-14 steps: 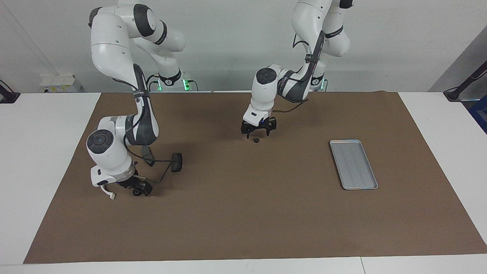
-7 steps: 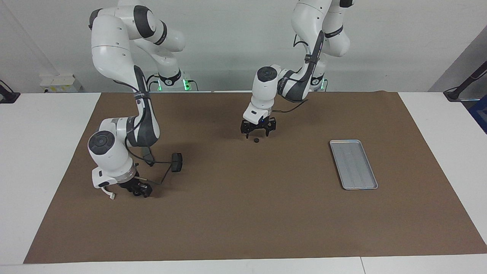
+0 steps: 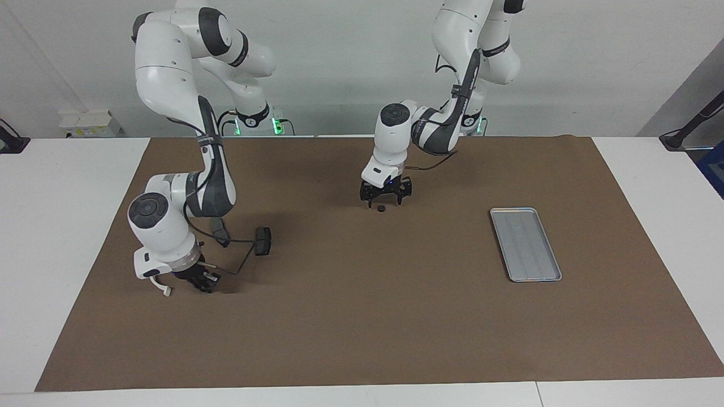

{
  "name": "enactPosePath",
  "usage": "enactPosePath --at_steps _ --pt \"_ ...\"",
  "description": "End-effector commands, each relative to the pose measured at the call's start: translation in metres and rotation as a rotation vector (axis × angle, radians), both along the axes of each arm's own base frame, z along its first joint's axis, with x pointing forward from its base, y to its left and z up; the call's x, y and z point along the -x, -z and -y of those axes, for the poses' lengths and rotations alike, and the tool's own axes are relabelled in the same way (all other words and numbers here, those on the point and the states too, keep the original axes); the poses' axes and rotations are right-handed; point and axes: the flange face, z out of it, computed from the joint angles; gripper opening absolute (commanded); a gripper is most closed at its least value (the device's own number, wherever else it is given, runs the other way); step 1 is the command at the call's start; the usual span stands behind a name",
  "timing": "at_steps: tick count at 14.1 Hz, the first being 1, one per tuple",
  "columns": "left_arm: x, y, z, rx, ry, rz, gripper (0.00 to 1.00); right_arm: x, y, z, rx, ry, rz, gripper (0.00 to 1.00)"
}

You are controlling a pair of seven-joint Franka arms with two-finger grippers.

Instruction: Pick bearing gear from pile to tray

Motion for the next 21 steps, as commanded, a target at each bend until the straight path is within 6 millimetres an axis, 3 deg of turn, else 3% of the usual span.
enactPosePath --at_steps 1,3,8,11,17,21 --pt "-0.007 -0.002 0.0 -0.022 0.028 0.026 0.95 0.002 0.011 0.001 0.019 0.008 -0.021 0.0" --pt "-0.01 -0.002 0.003 -0.032 0.033 0.023 0.91 0.002 0.006 0.002 0.023 0.009 -0.035 0.0" --pt "-0.023 -0.007 0.013 -0.057 0.042 0.023 0.88 0.0 -0.03 0.004 0.045 0.012 -0.096 0.0" --pt "-0.02 -0.005 0.013 -0.059 0.037 0.02 0.88 0.006 -0.051 -0.001 0.054 -0.009 -0.111 0.0" --pt "-0.011 0.002 0.013 -0.071 0.03 0.006 0.87 0.024 -0.111 -0.001 0.073 -0.048 -0.141 0.0" --pt "-0.009 0.001 0.015 -0.068 0.018 0.007 0.81 0.034 -0.137 -0.012 0.066 -0.078 -0.158 0.0"
